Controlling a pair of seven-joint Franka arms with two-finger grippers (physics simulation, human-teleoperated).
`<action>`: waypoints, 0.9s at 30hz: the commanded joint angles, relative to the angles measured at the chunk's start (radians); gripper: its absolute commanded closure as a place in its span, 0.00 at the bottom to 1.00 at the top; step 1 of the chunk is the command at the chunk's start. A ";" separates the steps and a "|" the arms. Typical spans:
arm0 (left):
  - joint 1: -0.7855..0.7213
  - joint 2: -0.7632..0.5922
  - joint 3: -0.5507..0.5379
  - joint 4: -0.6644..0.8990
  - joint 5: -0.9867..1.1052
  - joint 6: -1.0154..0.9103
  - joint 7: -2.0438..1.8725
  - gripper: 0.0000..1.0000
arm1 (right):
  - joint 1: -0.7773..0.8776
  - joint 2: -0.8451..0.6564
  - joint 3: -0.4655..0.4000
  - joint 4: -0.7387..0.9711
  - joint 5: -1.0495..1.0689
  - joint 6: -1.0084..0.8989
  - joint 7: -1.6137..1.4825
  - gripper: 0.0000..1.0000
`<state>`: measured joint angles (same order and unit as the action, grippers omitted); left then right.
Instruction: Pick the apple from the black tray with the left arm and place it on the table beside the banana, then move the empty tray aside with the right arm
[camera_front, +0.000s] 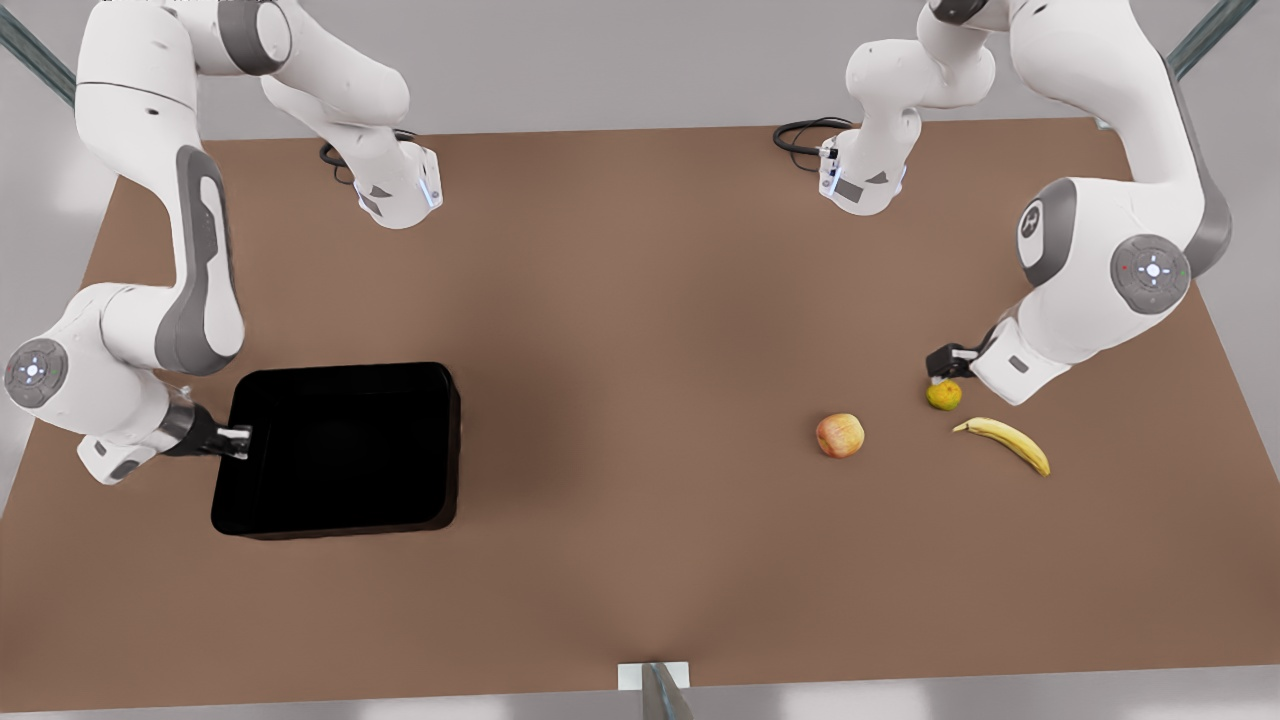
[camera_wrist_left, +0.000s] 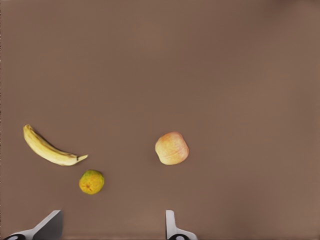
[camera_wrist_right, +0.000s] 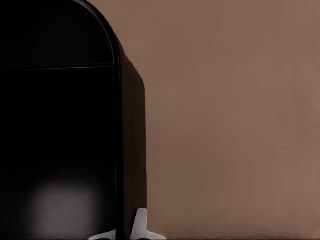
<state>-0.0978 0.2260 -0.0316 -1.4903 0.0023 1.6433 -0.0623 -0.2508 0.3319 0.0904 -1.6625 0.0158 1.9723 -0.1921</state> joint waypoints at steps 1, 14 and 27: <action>-0.002 0.001 -0.001 0.001 0.007 -0.010 -0.014 0.00 | -0.045 0.024 0.000 0.010 -0.008 -0.055 -0.546 0.85; -0.017 0.018 -0.001 0.025 -0.001 0.029 -0.002 0.00 | -0.085 0.369 -0.006 0.233 -0.013 -0.035 -0.576 0.42; -0.019 0.019 -0.001 0.028 0.002 0.029 0.002 0.00 | 0.079 0.079 0.137 0.334 0.006 -0.237 0.005 0.00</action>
<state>-0.1164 0.2454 -0.0321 -1.4624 0.0027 1.6700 -0.0625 -0.1829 0.4167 0.2249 -1.3289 0.0173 1.7943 -0.4808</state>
